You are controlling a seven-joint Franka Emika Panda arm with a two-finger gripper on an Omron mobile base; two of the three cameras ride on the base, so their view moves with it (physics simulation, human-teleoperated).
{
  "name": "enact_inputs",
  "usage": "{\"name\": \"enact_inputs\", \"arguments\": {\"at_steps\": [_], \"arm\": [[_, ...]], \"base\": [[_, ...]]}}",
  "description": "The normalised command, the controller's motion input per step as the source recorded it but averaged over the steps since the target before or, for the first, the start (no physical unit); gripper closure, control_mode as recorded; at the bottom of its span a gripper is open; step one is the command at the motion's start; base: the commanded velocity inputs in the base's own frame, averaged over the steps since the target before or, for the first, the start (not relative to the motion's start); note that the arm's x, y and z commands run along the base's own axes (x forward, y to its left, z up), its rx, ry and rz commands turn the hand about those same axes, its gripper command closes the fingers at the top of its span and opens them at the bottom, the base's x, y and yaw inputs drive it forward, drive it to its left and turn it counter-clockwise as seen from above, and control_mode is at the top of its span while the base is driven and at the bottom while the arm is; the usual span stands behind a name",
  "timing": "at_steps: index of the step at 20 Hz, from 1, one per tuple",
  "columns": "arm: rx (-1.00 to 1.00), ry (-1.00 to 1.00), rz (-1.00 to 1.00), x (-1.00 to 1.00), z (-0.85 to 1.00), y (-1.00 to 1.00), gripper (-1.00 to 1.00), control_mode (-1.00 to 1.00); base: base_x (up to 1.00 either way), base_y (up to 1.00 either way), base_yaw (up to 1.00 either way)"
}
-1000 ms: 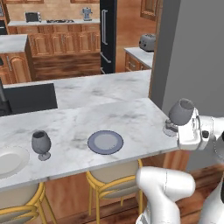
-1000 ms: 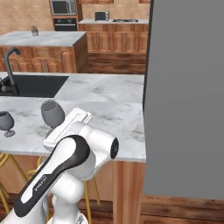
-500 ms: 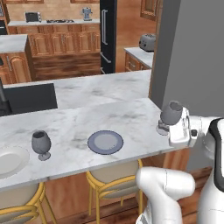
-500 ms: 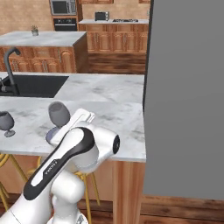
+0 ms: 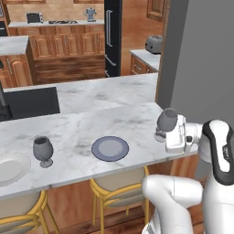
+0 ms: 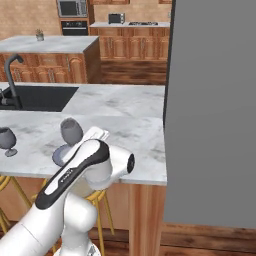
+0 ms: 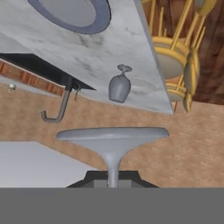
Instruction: Retrieve the wine glasses from the counter and place one next to each plate.
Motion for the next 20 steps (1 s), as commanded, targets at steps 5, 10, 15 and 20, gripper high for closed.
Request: {"name": "enact_inputs", "arguments": {"at_steps": [5, 10, 15, 20], "arm": [[0.00, 0.00, 0.09, 0.42, -0.38, 0.00, 1.00, -1.00], [0.00, 0.03, 0.10, 0.52, -0.36, 0.00, 1.00, -1.00], [0.00, 0.00, 0.08, 0.40, -0.32, -0.01, 1.00, -1.00], [0.00, 0.00, 0.09, 0.37, -0.28, -0.18, 1.00, -1.00]], "base": [[0.00, 0.00, 0.00], [0.00, 0.00, 0.00], [0.00, 0.00, 0.00], [0.00, 0.00, 0.00]]}}
